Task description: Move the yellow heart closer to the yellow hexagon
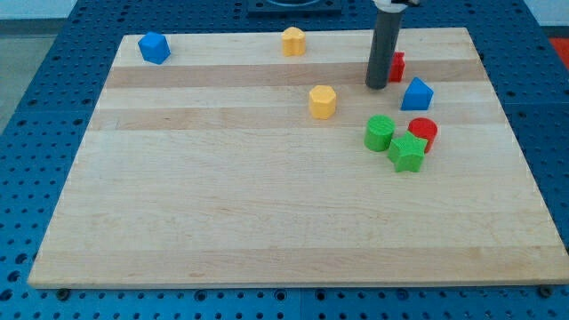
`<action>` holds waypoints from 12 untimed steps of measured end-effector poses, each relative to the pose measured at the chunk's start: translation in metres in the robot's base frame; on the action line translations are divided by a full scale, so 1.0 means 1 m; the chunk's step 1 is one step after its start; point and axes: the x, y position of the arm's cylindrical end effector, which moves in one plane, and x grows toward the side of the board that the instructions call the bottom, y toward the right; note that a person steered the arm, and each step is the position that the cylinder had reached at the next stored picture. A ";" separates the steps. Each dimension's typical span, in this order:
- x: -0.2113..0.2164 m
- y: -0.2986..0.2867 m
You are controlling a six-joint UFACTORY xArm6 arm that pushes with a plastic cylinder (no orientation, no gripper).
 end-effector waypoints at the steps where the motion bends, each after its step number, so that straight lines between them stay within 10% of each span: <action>1: -0.006 0.000; 12: -0.050 0.064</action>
